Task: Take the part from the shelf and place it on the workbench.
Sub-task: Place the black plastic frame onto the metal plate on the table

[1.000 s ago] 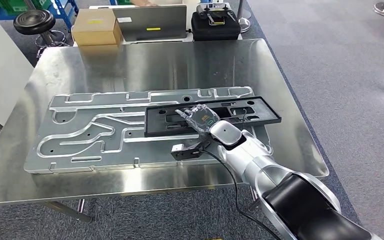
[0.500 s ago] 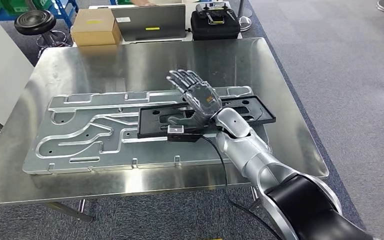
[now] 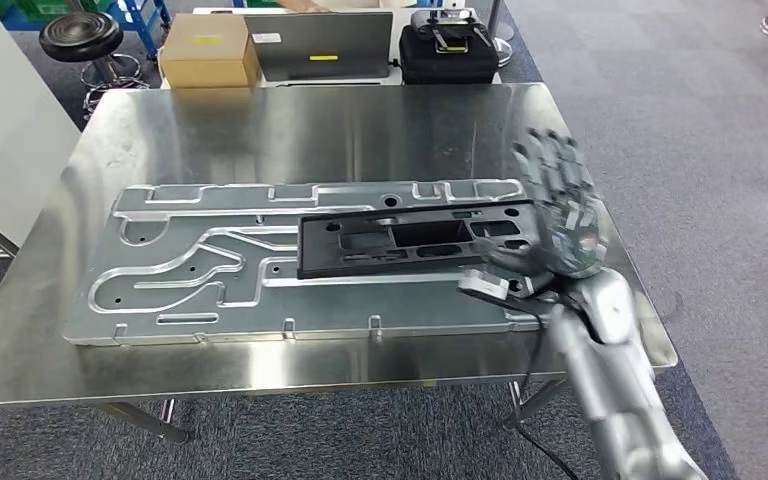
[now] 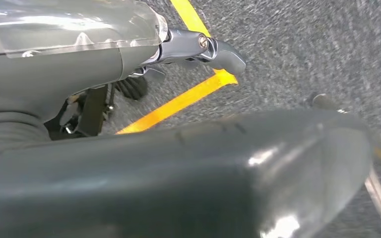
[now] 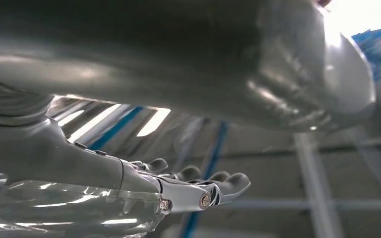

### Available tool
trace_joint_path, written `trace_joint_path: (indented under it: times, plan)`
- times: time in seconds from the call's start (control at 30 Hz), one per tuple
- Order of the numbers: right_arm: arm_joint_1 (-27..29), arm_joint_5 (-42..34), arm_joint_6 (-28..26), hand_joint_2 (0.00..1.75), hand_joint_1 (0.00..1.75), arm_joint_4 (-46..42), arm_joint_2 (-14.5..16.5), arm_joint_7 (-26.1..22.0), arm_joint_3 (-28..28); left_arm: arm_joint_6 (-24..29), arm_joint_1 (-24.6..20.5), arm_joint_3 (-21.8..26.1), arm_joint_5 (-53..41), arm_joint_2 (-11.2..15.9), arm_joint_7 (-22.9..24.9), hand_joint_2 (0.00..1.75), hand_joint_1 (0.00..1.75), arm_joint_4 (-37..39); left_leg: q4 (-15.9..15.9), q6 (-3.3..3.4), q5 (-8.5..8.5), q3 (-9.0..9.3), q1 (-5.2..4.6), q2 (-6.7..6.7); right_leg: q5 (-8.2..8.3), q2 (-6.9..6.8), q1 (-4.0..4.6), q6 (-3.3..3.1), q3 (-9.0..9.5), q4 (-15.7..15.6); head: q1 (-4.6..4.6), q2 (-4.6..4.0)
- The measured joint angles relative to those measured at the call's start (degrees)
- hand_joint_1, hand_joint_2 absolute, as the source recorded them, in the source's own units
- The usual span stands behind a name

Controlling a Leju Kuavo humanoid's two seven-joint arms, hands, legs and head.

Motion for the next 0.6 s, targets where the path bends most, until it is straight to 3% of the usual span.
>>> trace_joint_path:
  times: [0.07, 0.17, 0.2, 0.23, 0.27, 0.33, 0.4, 0.47, 0.53, 0.6]
  plan:
    - [9.7, -5.1, 0.0, 0.0, 0.0, -9.1, -1.0, -3.6, -8.9, -0.4, 0.6, 0.8, 0.0, -0.1, -0.7, 0.0, 0.0, 0.0, -0.3, 0.89, -0.03, 0.35, 0.08, -0.27, -1.97, 0.08, -0.23, 0.6, -0.6, 2.2, 0.01, 0.0]
    - [23.6, -10.5, 0.0, 0.0, 0.0, -20.2, 0.1, -7.7, -20.6, -0.9, 1.5, 1.5, 0.1, -0.2, -1.5, 0.0, 0.0, 0.0, -0.4, 1.67, -0.32, 0.52, -0.2, -0.2, -7.31, 0.52, -0.31, 0.9, -5.76, 12.6, 0.01, 0.0]
    - [27.2, -11.1, 0.1, 0.0, 0.0, -23.1, 1.2, -8.3, -23.4, -1.2, 1.6, 1.7, 0.1, -0.2, -1.7, 0.0, 0.0, 0.0, -0.4, 1.75, -0.38, 0.54, -0.38, -0.06, -8.09, 0.54, -0.31, 0.89, -7.18, 15.1, 0.01, 0.0]
    - [30.1, -11.4, 0.3, 0.0, 0.0, -25.4, 2.4, -8.7, -25.5, -1.4, 1.7, 1.7, 0.1, -0.2, -1.8, 0.0, 0.0, 0.0, -0.4, 1.78, -0.43, 0.57, -0.53, 0.12, -7.78, 0.55, -0.31, 0.82, -7.59, 15.6, 0.01, 0.0]
    - [32.4, -11.6, 0.6, 0.0, 0.0, -27.4, 3.7, -8.8, -27.2, -1.6, 1.7, 1.7, 0.1, -0.3, -1.9, 0.0, 0.0, 0.0, -0.4, 1.77, -0.44, 0.62, -0.64, 0.31, -6.51, 0.54, -0.3, 0.67, -6.8, 13.9, 0.01, 0.0]
    - [35.5, -12.1, 2.1, 0.0, 0.0, -30.3, 6.1, -8.9, -29.8, -2.0, 1.5, 1.7, 0.0, -0.3, -2.1, 0.0, 0.0, 0.0, -0.4, 1.64, -0.5, 0.76, -0.82, 0.62, -3.11, 0.55, -0.24, 0.09, -2.78, 6.3, 0.01, 0.0]
    - [37.4, -12.5, 4.4, 0.0, 0.0, -31.9, 8.4, -8.6, -31.6, -2.3, 1.4, 1.8, 0.0, -0.5, -2.3, 0.0, 0.0, 0.0, -0.4, 1.18, -0.58, 0.97, -1.04, 0.79, -1.1, 0.64, 0.08, -0.52, 0.19, 0.9, 0.01, 0.0]
    - [38.5, -12.4, 6.7, 0.0, 0.0, -32.3, 11.0, -8.3, -32.5, -2.5, 1.4, 2.0, 0.0, -0.7, -2.3, 0.0, 0.0, 0.0, -0.5, 0.47, -0.51, 1.16, -1.11, 0.85, -0.54, 0.75, 0.4, -1.0, 0.61, 0.1, 0.01, 0.0]
    - [39.1, -12.0, 8.7, 0.0, 0.0, -31.9, 13.4, -8.0, -33.4, -2.6, 1.6, 2.1, 0.0, -0.9, -2.3, 0.0, 0.0, 0.0, -0.1, -0.23, -1.06, 1.05, -1.06, 0.92, 0.02, 0.69, 0.1, -1.67, 0.53, -0.3, 0.0, 0.0]
    - [39.2, -11.7, 10.7, 0.0, 0.0, -30.7, 15.6, -8.1, -34.7, -2.6, 1.7, 2.1, 0.0, -1.1, -2.3, 0.0, 0.0, 0.0, 3.5, -0.73, -4.38, -0.17, -1.01, 0.96, 0.74, 0.54, -0.24, -2.35, 0.22, -0.8, 0.0, 0.0]
